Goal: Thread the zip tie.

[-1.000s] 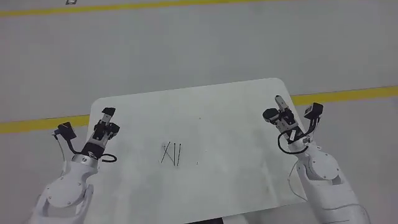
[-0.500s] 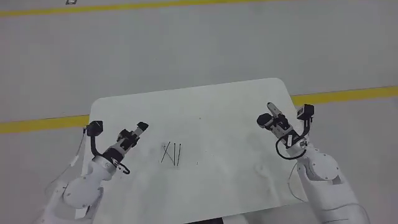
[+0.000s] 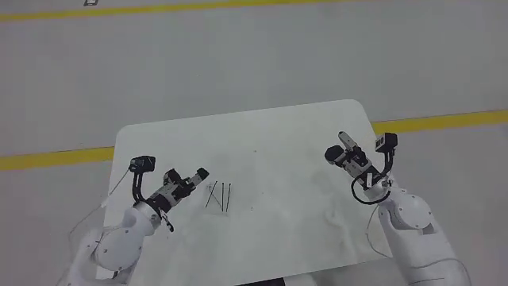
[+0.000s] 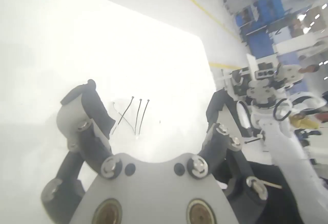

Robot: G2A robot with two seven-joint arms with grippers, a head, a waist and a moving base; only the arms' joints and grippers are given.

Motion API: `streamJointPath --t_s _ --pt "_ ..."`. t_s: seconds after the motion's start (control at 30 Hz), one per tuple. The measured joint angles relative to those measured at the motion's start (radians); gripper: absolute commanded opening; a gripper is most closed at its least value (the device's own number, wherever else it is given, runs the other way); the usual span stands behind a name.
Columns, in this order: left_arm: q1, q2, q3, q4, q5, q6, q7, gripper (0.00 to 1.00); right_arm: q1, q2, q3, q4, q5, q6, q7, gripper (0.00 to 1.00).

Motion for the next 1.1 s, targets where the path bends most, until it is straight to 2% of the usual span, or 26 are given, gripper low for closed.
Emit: streamJointPath --t_s 0.2,0.27,0.5,0.6,0.7,0.87,1.0,1.03,1.1 --pt "-0.036 -0.002 0.105 -0.048 0.144 0.087 -0.096 1.00 0.000 0.000 0.000 0.000 0.000 0.000 0.000 1.00" --pt "-0.039 -0.001 0.113 -0.050 0.174 0.091 -0.101 1.00 0.000 0.000 0.000 0.000 0.000 0.000 0.000 1.00" --pt "-0.038 -0.001 0.111 -0.050 0.160 0.090 -0.099 1.00 0.000 0.000 0.000 0.000 0.000 0.000 0.000 1.00" --pt "-0.055 -0.002 0.138 -0.057 0.204 0.105 -0.111 1.00 0.000 0.000 0.000 0.000 0.000 0.000 0.000 1.00" --pt "-0.095 -0.006 0.185 -0.070 0.243 0.143 -0.167 1.00 0.000 0.000 0.000 0.000 0.000 0.000 0.000 1.00" --pt "-0.188 -0.019 0.283 -0.078 0.259 0.225 -0.303 1.00 0.000 0.000 0.000 0.000 0.000 0.000 0.000 1.00" --pt "-0.254 -0.032 0.340 -0.073 0.214 0.325 -0.395 1.00 0.000 0.000 0.000 0.000 0.000 0.000 0.000 1.00" --pt "-0.266 -0.033 0.345 -0.071 0.213 0.338 -0.407 1.00 0.000 0.000 0.000 0.000 0.000 0.000 0.000 1.00" --pt "-0.266 -0.033 0.346 -0.071 0.226 0.338 -0.407 1.00 0.000 0.000 0.000 0.000 0.000 0.000 0.000 1.00"
